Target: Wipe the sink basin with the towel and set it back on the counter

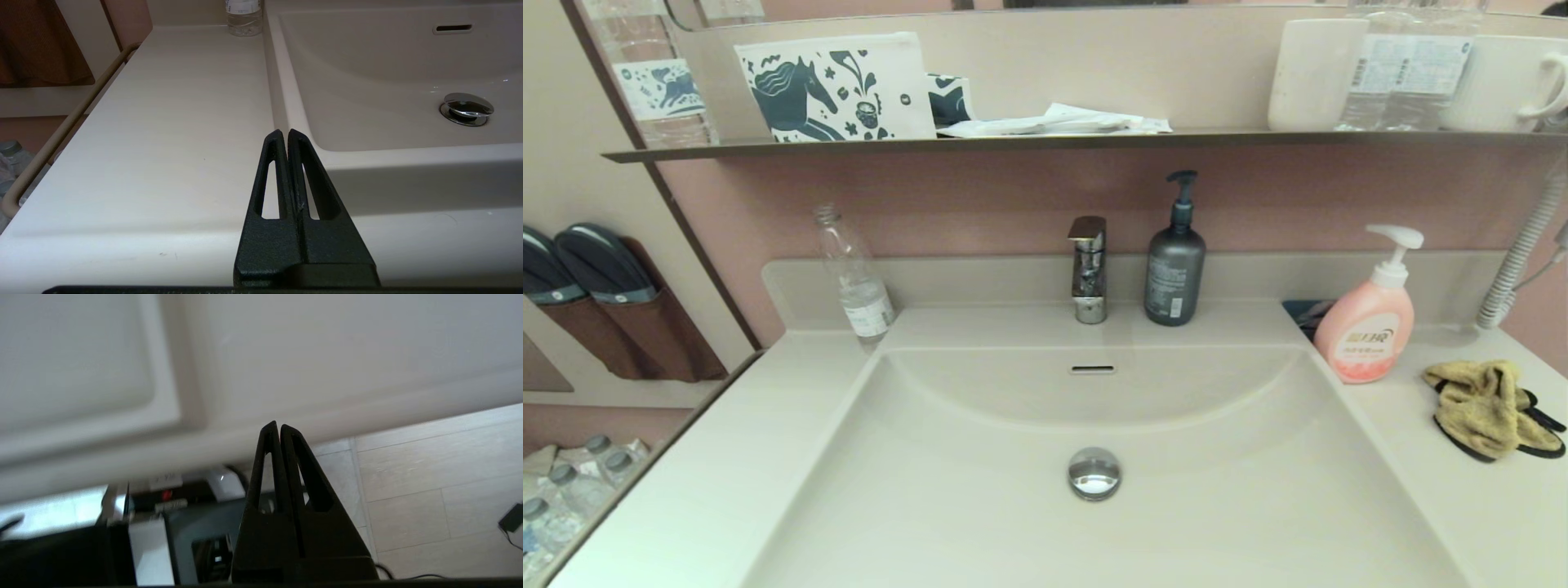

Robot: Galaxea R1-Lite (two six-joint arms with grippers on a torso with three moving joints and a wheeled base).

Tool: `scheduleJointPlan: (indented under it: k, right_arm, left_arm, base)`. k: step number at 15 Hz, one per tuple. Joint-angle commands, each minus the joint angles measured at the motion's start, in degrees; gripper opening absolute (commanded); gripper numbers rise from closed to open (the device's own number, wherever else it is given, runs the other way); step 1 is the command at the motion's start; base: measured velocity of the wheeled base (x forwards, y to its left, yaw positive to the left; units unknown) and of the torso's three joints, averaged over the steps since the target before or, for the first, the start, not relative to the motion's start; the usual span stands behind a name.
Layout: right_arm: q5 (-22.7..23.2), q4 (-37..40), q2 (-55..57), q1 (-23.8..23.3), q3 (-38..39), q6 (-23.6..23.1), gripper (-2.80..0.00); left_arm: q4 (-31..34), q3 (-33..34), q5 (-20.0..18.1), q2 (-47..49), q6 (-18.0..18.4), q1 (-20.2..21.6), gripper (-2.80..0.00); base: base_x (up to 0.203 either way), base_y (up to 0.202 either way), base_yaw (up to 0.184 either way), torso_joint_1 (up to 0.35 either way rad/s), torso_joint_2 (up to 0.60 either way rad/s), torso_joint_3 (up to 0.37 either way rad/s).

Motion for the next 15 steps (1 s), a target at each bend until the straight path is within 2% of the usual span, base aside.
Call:
scheduleJointPlan:
  k: [1,5,7,10,13,15]
  right_arm:
    - [3.6,6.1,-9.8,0.3,1.0,-2.9,-2.8]
    - [4.2,8.5,-17.2,5.7,5.7,-4.4,-2.8]
    - [3.6,9.2,-20.0,6.7,6.1,-4.4,-2.8]
    - [3.5,11.7,-26.8,12.8,7.2,-3.9,-2.8]
    - [3.0,9.9,-31.9,13.1,8.7,-0.7,-2.8]
    - [1.0,4.7,-36.4,12.3,12.1,0.8,-2.8]
  left_arm:
    - [0.0,0.0,0.0,0.0,0.0,0.0,-2.8]
    - [0.0,0.0,0.0,0.0,0.0,0.0,-2.8]
    - [0.0,0.0,0.0,0.0,0.0,0.0,-2.8]
    - [0.0,0.0,0.0,0.0,0.0,0.0,-2.8]
    - [0.0,0.0,0.0,0.0,0.0,0.0,-2.8]
    - [0.0,0.0,0.0,0.0,0.0,0.0,-2.8]
  base:
    - [0.0,0.0,0.0,0.0,0.0,0.0]
    - [0.0,0.0,0.0,0.0,0.0,0.0]
    - [0.0,0.0,0.0,0.0,0.0,0.0]
    - [0.0,0.0,0.0,0.0,0.0,0.0]
    - [0.0,0.0,0.0,0.0,0.0,0.0]
    - [0.0,0.0,0.0,0.0,0.0,0.0]
